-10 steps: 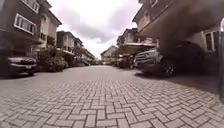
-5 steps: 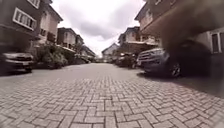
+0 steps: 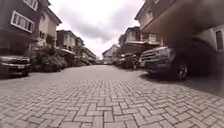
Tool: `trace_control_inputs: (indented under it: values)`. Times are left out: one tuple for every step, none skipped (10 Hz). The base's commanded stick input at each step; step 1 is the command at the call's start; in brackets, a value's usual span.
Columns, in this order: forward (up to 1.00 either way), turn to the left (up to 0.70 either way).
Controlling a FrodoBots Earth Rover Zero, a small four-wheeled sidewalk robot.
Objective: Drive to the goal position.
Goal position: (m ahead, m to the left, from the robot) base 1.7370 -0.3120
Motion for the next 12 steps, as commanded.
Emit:
trace_control_inputs:
  values:
    - [0.7, 0.0]
    - [0.7, 0.0]
    - [0.7, 0.0]
    - [0.7, 0.0]
    - [0.7, 0.0]
    - [0.7, 0.0]
    - [0.7, 0.0]
    - [0.7, 0.0]
    - [0.7, 0.0]
    - [0.7, 0.0]
    - [0.7, 0.0]
    - [0.7, 0.0]
